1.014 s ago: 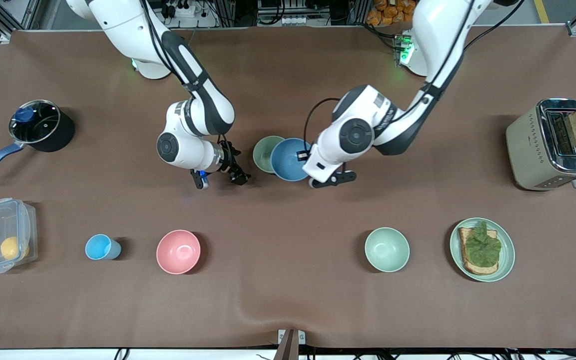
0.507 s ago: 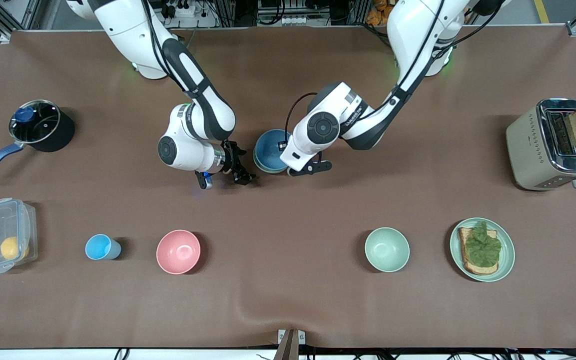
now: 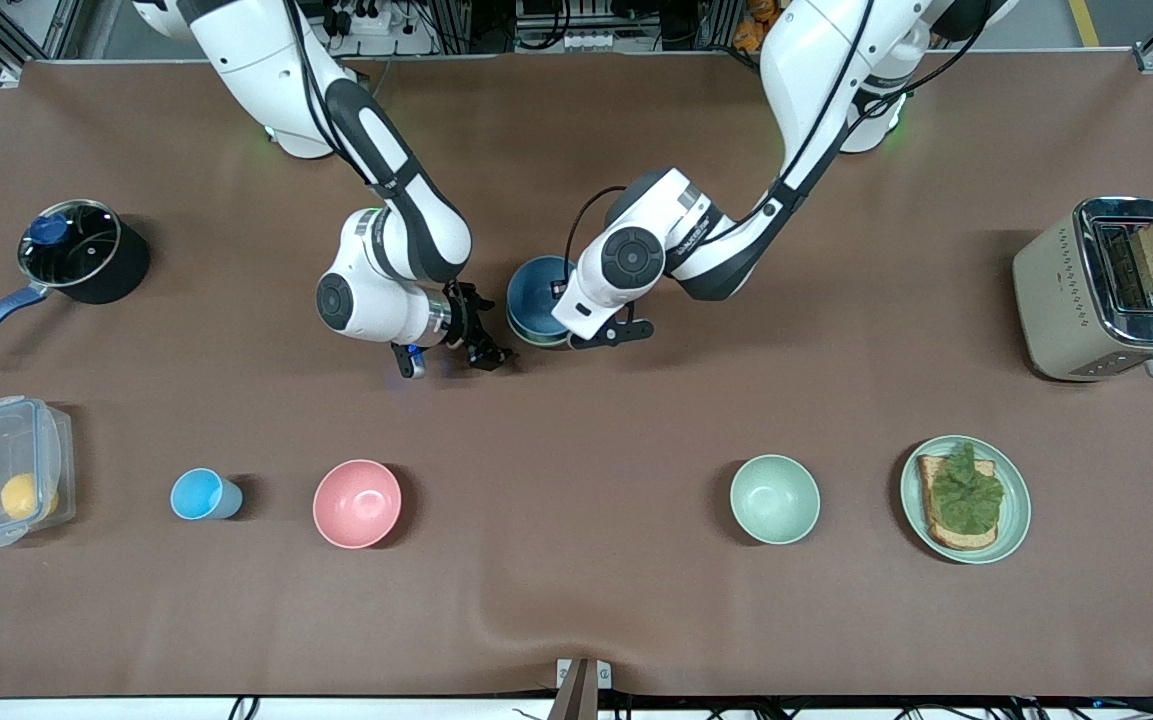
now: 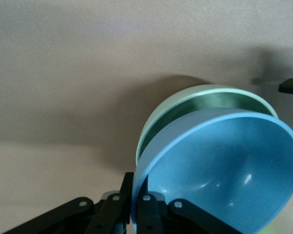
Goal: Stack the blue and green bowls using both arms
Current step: 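Open both grippers and release the stacked bowls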
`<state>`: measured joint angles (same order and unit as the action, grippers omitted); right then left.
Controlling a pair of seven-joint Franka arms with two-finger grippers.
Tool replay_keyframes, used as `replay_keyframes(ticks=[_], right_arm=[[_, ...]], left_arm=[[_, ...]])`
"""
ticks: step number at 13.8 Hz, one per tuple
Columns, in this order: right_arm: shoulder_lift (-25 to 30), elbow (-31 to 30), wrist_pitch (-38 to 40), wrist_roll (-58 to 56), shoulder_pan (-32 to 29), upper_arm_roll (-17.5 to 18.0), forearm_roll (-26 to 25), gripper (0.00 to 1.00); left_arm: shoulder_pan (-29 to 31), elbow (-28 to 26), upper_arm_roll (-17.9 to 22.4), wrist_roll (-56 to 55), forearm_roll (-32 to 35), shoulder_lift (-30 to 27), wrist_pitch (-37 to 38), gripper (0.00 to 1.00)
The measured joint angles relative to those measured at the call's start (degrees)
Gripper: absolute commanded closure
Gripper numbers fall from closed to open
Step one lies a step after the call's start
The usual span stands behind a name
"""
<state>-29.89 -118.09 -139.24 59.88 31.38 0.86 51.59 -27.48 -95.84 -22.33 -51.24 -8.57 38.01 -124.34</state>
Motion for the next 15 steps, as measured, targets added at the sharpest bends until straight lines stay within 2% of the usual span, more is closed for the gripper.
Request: replay_keyframes(ticks=[1, 2, 3, 6, 11, 15], right_arm=[[0.0, 0.03, 0.0, -0.01, 0.0, 0.02, 0.02, 0.0], [0.0, 0.06, 0.0, -0.01, 0.01, 0.03, 0.03, 0.0], [0.0, 0.1, 0.0, -0.02, 0.0, 0.02, 0.05, 0.0], [-0.01, 0.15, 0.0, -0.02, 0.0, 0.01, 0.08, 0.0], [-0.06, 0.15, 0.19, -1.71, -0.3, -0.19, 0.09, 0.0], [-0.14, 0.11, 0.63, -6.2, -2.11, -0.67, -0.16, 0.0]], left_arm=[[0.0, 0.0, 0.02, 0.0, 0.55, 0.22, -0.1, 0.75], [0.0, 0.04, 0.02, 0.01, 0.82, 0.36, -0.2, 0.27], [0.0, 0.07, 0.02, 0.39, 1.13, 0.44, -0.24, 0.0], [-0.43, 0.14, -0.01, 1.75, 3.85, 0.49, -0.26, 0.0], [-0.75, 1.75, 0.12, 1.76, 4.33, 0.18, 0.16, 0.0], [1.56, 4.39, 0.39, 1.76, 4.38, -2.41, 4.22, 0.0]])
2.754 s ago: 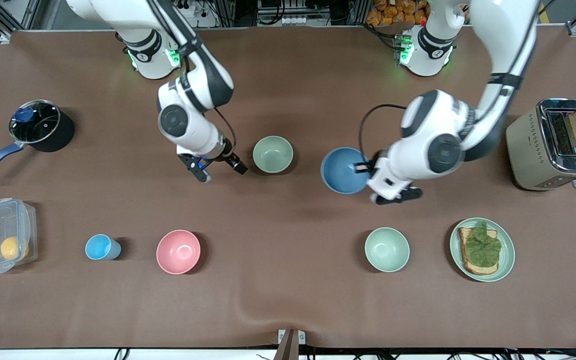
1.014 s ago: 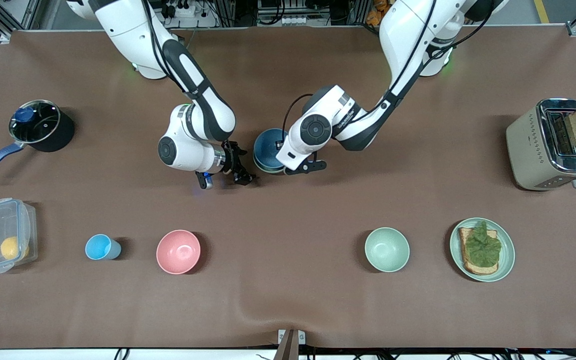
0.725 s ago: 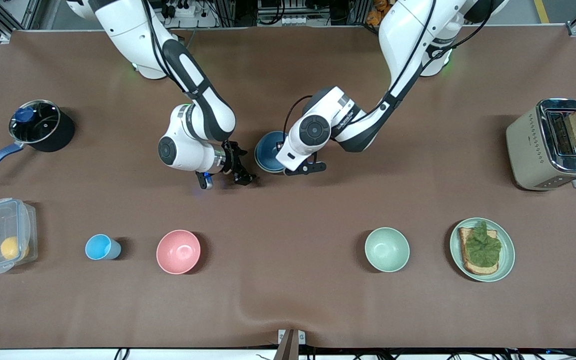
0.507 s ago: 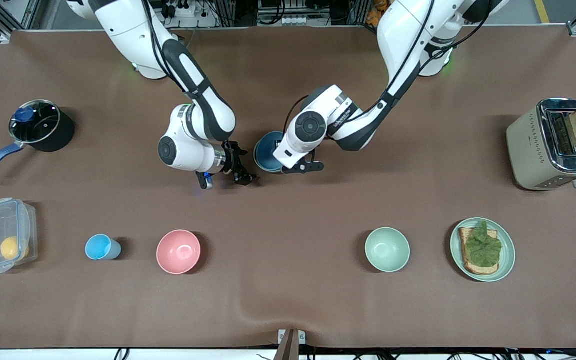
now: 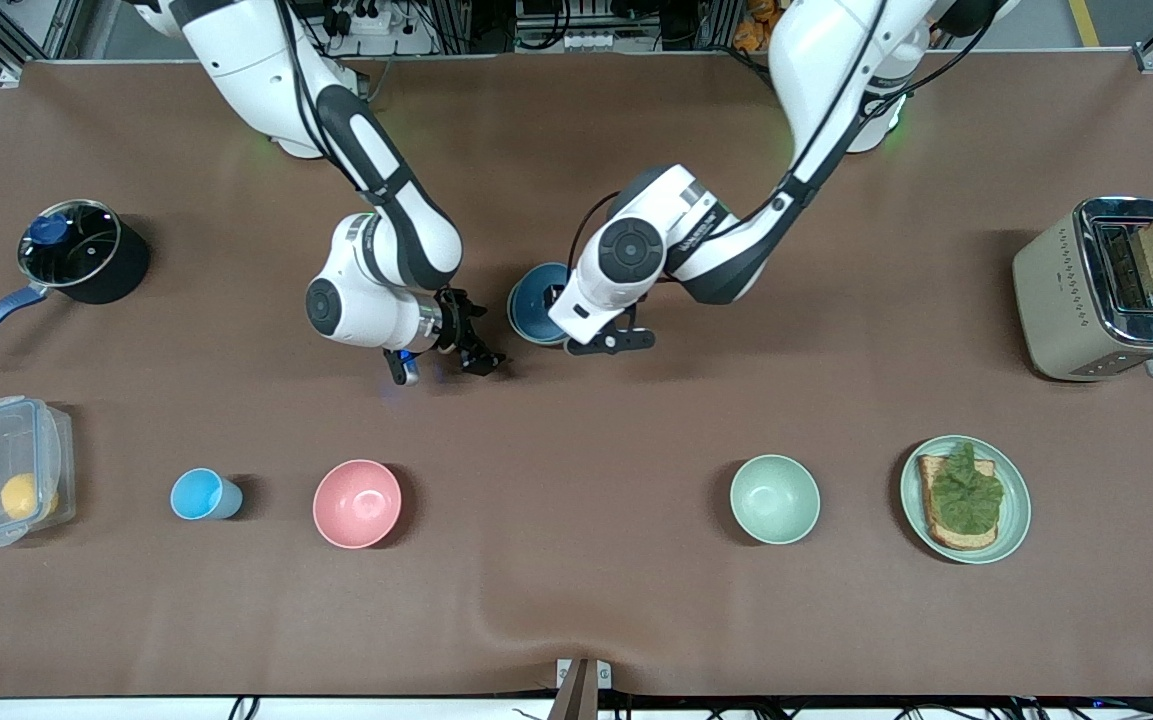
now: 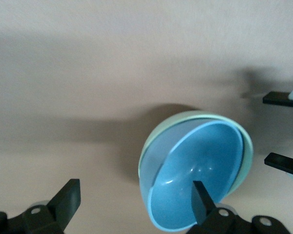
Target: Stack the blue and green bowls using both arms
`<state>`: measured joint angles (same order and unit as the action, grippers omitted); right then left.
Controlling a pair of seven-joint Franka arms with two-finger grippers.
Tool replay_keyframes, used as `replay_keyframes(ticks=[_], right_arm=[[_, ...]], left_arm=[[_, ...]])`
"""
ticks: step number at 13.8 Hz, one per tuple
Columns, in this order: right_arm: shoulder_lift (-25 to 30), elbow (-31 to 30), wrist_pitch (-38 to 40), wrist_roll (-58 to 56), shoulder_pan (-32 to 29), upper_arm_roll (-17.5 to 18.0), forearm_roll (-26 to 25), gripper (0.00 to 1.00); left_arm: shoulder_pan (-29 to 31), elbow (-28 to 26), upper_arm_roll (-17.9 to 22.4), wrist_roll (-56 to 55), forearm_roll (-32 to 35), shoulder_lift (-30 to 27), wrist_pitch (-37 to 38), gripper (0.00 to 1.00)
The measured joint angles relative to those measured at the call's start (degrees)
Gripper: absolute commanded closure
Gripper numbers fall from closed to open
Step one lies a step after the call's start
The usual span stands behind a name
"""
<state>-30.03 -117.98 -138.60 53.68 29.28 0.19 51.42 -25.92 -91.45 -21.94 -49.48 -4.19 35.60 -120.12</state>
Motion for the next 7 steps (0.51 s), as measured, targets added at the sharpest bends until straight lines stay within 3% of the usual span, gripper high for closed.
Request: replay_keyframes(ticks=[3, 7], right_arm=[[0.55, 0.22, 5.81, -3.5, -3.53, -1.45, -4.17, 0.0], [4.43, 1.93, 19.89, -4.03, -4.7, -8.69, -15.98, 0.0]], left_arm=[[3.21, 0.99, 0.13, 0.0, 1.03, -3.06, 2.35, 0.0], [9.09, 1.24, 0.37, 0.18, 5.25, -6.81, 5.27, 0.0]])
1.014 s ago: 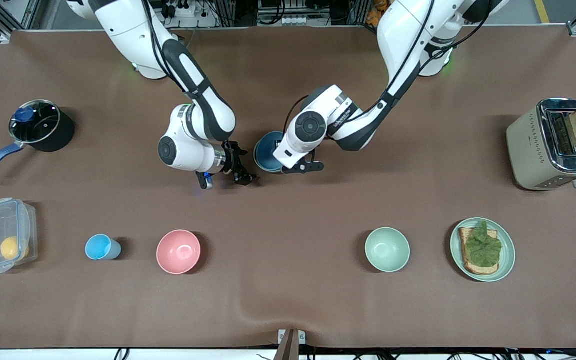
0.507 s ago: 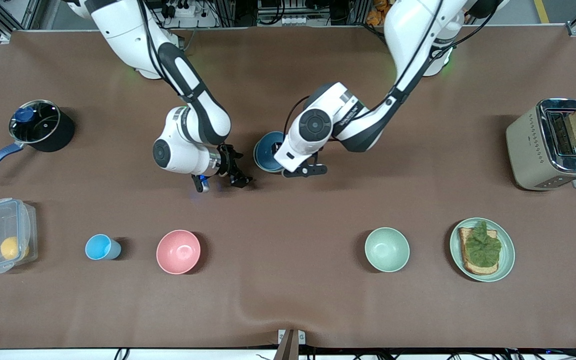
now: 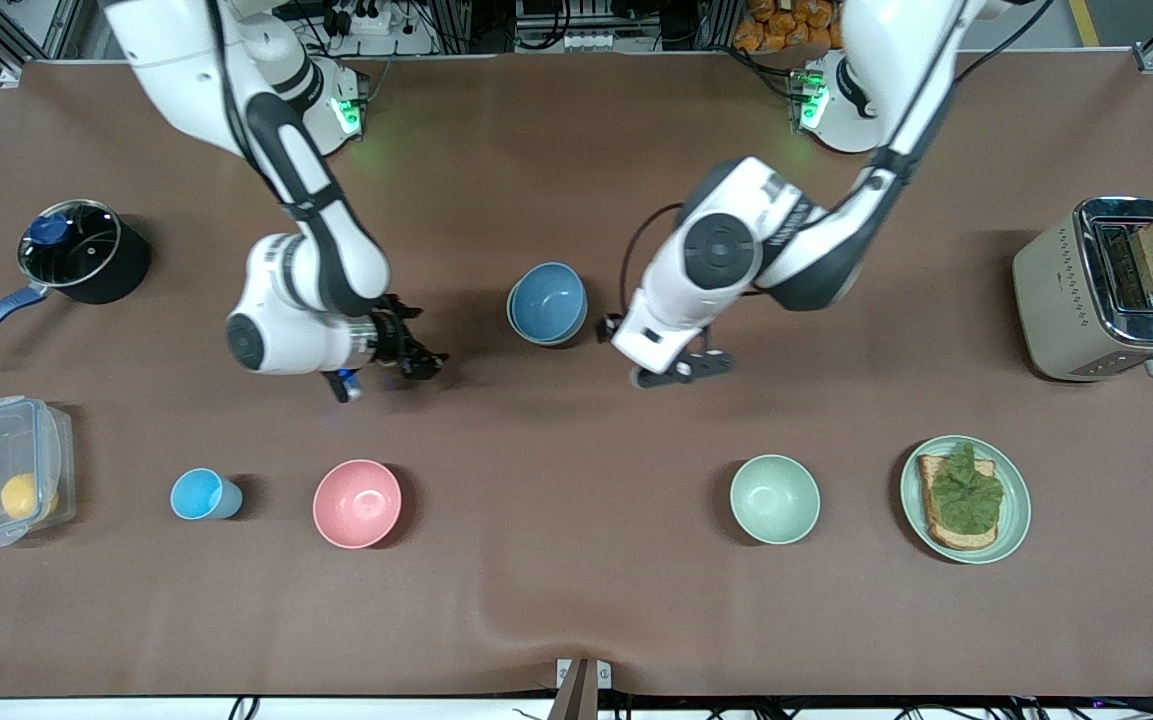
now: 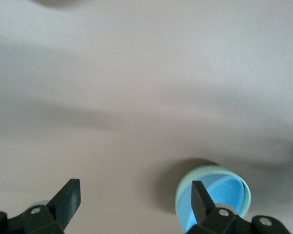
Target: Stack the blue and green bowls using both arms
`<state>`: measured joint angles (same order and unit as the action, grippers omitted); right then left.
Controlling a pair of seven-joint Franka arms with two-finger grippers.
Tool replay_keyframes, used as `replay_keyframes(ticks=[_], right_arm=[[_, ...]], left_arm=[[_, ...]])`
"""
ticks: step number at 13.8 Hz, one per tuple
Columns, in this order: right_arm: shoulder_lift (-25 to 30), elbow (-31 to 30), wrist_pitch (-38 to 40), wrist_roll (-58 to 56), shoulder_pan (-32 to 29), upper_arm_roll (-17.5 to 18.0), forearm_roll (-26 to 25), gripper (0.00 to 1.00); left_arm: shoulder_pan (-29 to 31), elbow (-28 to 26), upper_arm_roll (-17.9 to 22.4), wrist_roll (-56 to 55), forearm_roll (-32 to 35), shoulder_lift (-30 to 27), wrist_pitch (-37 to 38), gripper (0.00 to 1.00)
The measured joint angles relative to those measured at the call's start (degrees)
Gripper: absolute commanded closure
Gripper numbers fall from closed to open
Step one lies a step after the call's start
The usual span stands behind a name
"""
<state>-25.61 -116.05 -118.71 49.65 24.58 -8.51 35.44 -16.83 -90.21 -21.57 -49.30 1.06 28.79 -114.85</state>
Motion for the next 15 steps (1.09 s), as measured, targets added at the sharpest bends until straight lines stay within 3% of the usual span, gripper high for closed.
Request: replay_keyframes(ticks=[5, 10, 12, 15], right_arm=[[2.99, 4.35, 9.46, -0.48, -0.68, -3.8, -16.65, 0.0], [4.09, 12.11, 19.64, -11.09, -6.49, -5.08, -22.82, 0.0], [4.29, 14.89, 22.05, -13.03, -7.03, -5.06, -27.74, 0.0], [4.37, 19.37, 25.95, -16.73, -7.54, -5.11, -30.4, 0.0]], left_arm=[[6.59, 0.05, 0.04, 0.66, 7.8, -2.1, 3.64, 0.0], [13.19, 0.19, 0.01, 10.36, 9.75, -6.41, 8.58, 0.0], [16.93, 0.2, -0.08, 16.09, 9.75, -8.88, 11.48, 0.0], [20.39, 0.07, 0.2, 21.94, 8.33, -12.03, 13.8, 0.0]])
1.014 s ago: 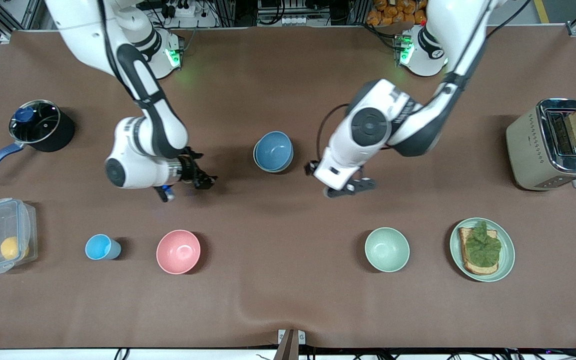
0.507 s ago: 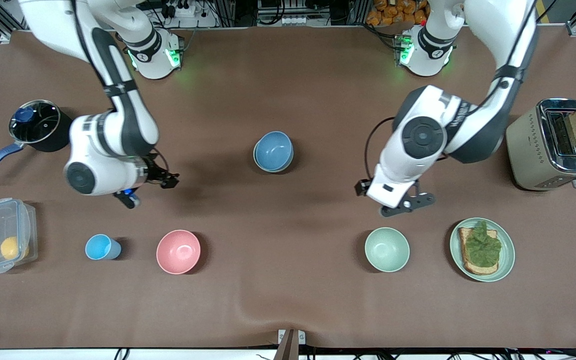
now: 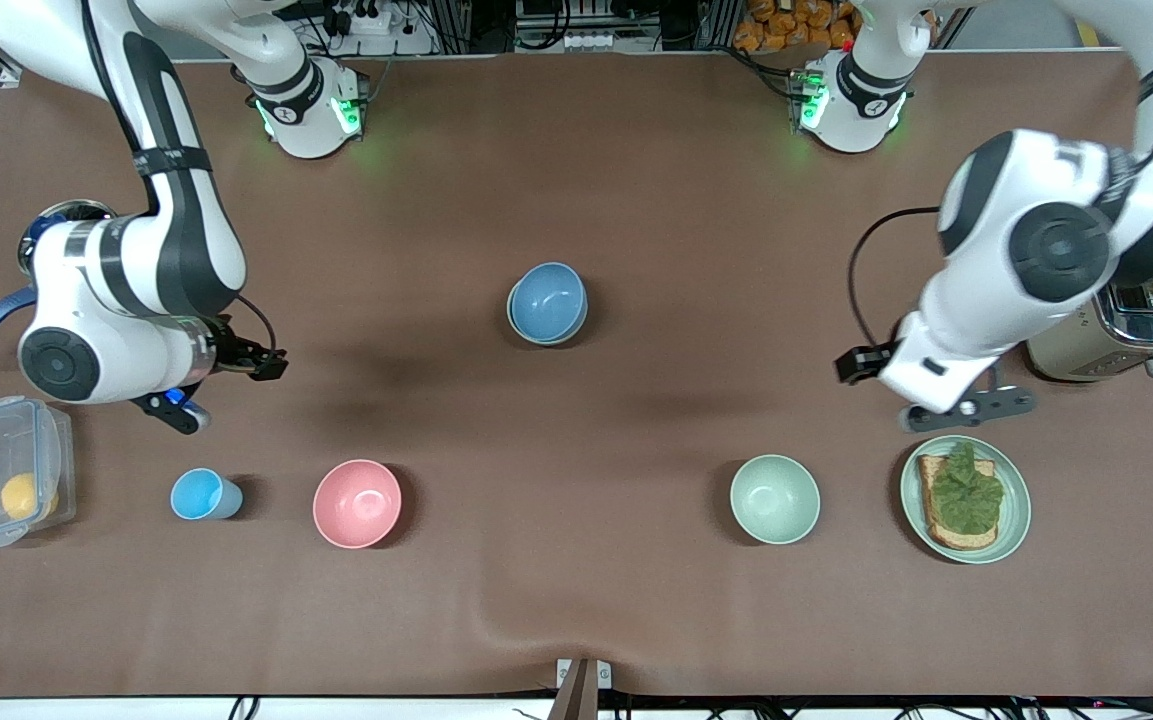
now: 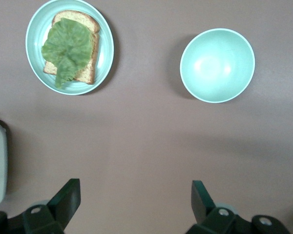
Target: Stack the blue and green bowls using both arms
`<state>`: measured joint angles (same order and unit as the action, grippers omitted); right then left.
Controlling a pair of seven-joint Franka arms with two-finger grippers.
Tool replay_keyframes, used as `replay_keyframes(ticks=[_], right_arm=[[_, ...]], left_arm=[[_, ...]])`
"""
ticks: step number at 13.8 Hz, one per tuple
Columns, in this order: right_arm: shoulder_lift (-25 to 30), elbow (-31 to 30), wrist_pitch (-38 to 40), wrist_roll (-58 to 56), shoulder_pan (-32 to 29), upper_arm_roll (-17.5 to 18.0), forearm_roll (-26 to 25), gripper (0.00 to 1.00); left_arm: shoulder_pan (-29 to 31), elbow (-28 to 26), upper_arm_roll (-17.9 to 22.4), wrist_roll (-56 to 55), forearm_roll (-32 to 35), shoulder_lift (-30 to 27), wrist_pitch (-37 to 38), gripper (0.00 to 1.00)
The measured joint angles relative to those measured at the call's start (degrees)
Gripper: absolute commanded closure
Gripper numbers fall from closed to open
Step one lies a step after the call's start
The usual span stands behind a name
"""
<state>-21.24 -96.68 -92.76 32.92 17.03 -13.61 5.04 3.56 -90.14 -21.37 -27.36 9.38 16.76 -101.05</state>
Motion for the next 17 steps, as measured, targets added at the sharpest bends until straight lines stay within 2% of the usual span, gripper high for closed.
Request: replay_keyframes(ticks=[2, 5, 7, 10, 14, 17], right_arm=[[0.12, 2.52, 0.9, -6.76, -2.61, -0.09, -0.44, 0.0], [0.84, 6.7, 1.06, -12.09, -8.5, 0.08, -0.47, 0.0], [1.96, 8.68, 0.47, -13.02, -11.14, 1.32, -0.47, 0.0], [3.41, 11.79, -3.58, -13.0, -14.73, 6.11, -2.19, 0.0], [6.92, 13.16, -6.49, -17.11, -21.5, 13.99, -5.63, 0.0], [9.66, 13.14, -6.23, -20.98, -22.37, 14.95, -6.57, 0.0]], left_arm=[[-1.5, -0.13, 2.93, 2.71, -2.16, -2.88, 2.44, 0.0], [-8.01, -0.22, 12.39, 7.52, -4.98, -9.49, 7.43, 0.0], [-9.86, -0.27, 15.7, 10.31, -5.42, -13.66, 10.52, 0.0], [-10.53, -0.41, 18.09, 16.92, -5.45, -17.64, 13.92, 0.0], [-10.97, -0.52, 18.96, 20.57, -5.45, -18.69, 15.16, 0.0], [-11.24, -0.51, 18.96, 21.67, -5.67, -18.69, 15.16, 0.0]])
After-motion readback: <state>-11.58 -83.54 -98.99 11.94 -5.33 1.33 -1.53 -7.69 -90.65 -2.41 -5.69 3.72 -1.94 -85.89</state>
